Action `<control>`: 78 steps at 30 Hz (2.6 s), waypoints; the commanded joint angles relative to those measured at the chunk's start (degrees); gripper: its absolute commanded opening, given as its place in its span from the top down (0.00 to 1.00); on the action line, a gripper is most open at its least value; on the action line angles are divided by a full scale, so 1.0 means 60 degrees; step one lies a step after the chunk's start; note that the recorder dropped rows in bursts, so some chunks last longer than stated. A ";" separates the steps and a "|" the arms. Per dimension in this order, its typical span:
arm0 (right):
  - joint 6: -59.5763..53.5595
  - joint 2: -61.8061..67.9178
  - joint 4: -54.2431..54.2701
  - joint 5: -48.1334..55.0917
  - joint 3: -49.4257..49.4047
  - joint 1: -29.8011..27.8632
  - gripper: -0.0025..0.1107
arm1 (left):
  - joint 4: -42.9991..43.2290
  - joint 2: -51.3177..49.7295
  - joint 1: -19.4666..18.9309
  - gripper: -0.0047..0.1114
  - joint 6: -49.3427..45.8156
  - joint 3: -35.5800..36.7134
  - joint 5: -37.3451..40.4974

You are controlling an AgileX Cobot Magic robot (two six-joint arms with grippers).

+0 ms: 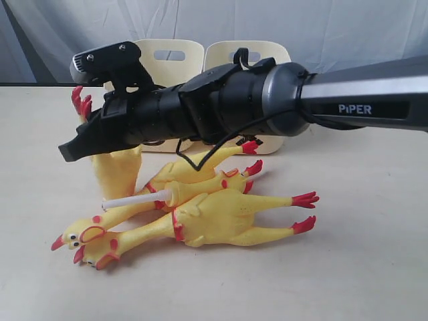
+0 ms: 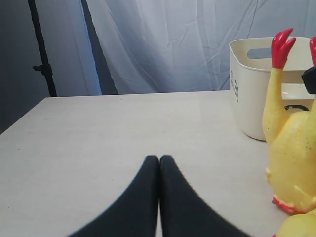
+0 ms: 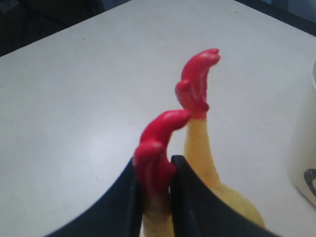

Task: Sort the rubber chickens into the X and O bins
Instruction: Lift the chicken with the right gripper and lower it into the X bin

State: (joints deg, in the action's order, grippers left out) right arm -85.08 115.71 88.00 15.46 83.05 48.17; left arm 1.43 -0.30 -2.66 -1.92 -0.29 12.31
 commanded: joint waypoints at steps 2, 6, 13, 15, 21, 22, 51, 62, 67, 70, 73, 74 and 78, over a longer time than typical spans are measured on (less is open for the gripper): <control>-0.0061 -0.0632 0.0046 -0.0046 0.0264 -0.0010 0.99 | 0.0029 0.0050 0.0049 0.96 0.0033 0.0048 -0.0084; -0.0061 -0.1312 -0.0214 -0.0526 0.0264 -0.0030 0.99 | 0.0029 0.0050 0.0049 0.96 0.0033 0.0048 -0.0084; -0.0061 -0.2522 -0.1021 -0.1926 0.0264 -0.0030 0.99 | 0.0029 0.0050 0.0049 0.96 0.0033 0.0048 -0.0084; -0.0061 -0.2779 -0.1298 -0.2344 0.0264 -0.0030 0.99 | 0.0029 0.0050 0.0049 0.96 0.0033 0.0048 -0.0084; -0.0061 -0.3386 -0.1780 -0.3513 0.0264 -0.0030 0.99 | 0.0029 0.0050 0.0049 0.96 0.0033 0.0048 -0.0084; -0.0061 -0.3469 -0.1848 -0.3560 0.0264 -0.0054 0.99 | 0.0029 0.0050 0.0049 0.96 0.0033 0.0048 -0.0084; -0.0063 -0.3984 -0.2391 -0.0415 -0.0470 -0.4514 0.99 | 0.0029 0.0050 0.0049 0.96 0.0033 0.0048 -0.0084; -0.0863 -0.1812 -0.2326 -0.0978 -0.0303 -0.4698 0.99 | 0.0029 0.0050 0.0049 0.96 0.0033 0.0048 -0.0084; -0.0863 -0.1211 -0.2307 -0.0549 -0.0156 -0.4698 0.99 | 0.0029 0.0050 0.0049 0.96 0.0033 0.0048 -0.0084; -0.0815 -0.1052 -0.2307 -0.0463 -0.0156 -0.4698 0.99 | 0.0029 0.0050 0.0049 0.96 0.0033 0.0048 -0.0084; -0.0815 -0.1038 -0.2307 -0.0332 -0.0156 -0.4698 0.99 | 0.0029 0.0050 0.0049 0.96 0.0033 0.0048 -0.0084; -0.0815 -0.1038 -0.2307 -0.0332 -0.0156 -0.4698 0.99 | 0.0029 0.0050 0.0049 0.96 0.0033 0.0048 -0.0084; -0.0815 -0.1041 -0.2307 -0.0260 -0.0156 -0.4698 0.96 | 0.0029 0.0050 0.0049 0.96 0.0033 0.0048 -0.0084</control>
State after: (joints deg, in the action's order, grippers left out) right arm -89.73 109.75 73.89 13.63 81.47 20.25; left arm 1.43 -0.30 -2.66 -1.92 -0.29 12.31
